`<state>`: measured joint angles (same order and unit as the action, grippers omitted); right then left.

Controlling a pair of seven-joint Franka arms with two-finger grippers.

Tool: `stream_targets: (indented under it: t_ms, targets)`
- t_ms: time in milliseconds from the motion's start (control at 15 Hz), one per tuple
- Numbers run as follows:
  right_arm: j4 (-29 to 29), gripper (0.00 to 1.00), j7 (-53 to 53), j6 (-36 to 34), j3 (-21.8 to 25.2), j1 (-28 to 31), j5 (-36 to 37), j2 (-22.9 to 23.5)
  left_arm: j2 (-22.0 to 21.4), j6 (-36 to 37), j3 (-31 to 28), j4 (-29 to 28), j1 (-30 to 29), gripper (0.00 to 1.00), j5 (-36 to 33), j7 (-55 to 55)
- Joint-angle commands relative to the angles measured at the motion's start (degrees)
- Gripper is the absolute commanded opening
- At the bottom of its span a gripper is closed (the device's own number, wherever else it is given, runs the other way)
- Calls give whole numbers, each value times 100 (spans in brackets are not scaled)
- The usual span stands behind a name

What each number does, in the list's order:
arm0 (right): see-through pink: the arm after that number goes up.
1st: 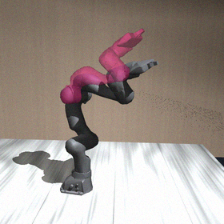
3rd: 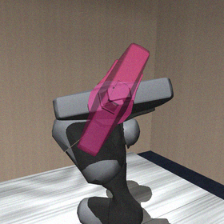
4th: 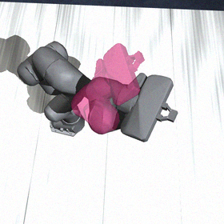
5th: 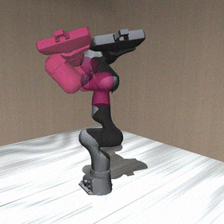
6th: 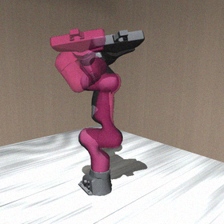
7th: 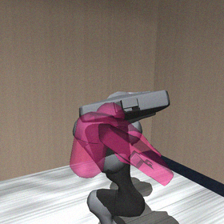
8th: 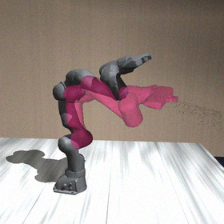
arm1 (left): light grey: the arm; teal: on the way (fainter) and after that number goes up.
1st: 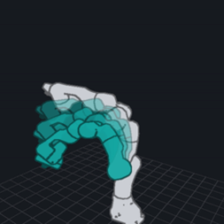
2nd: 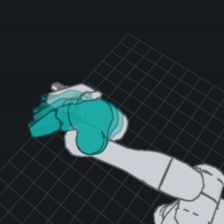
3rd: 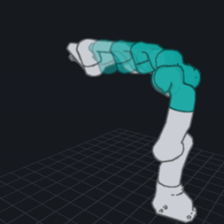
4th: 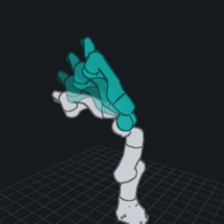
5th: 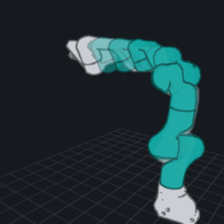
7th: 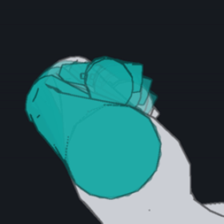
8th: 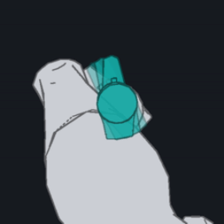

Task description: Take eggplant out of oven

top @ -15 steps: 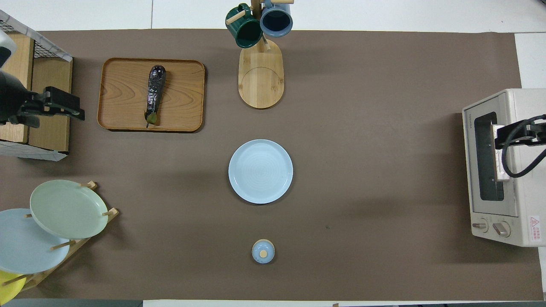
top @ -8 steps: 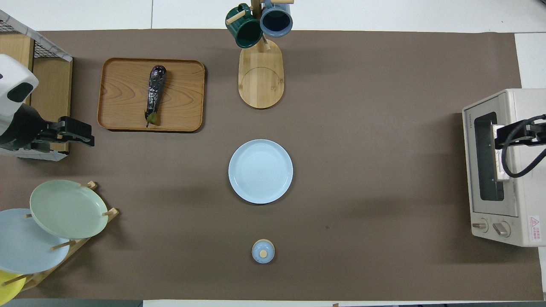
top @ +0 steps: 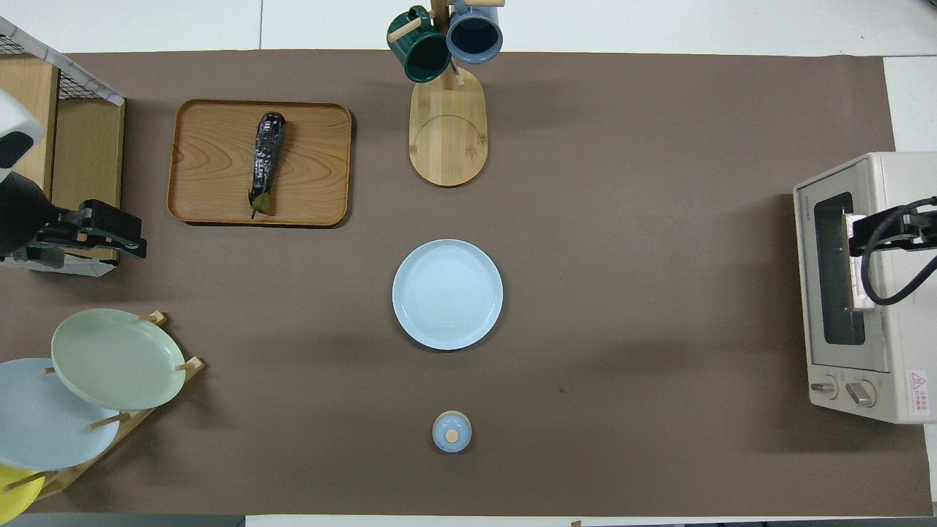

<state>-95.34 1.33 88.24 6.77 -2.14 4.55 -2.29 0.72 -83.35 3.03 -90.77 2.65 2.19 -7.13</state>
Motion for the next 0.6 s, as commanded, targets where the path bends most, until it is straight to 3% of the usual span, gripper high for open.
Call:
stream_targets:
  t_ms: [0,533]
  targets:
    - [-143,100,26,79,35,-15,-148,-113,87,108,-22,200,43,100,-122,-87]
    - [-143,100,26,79,35,-15,-148,-113,95,64,-22,182,-10,100,-69,-52]
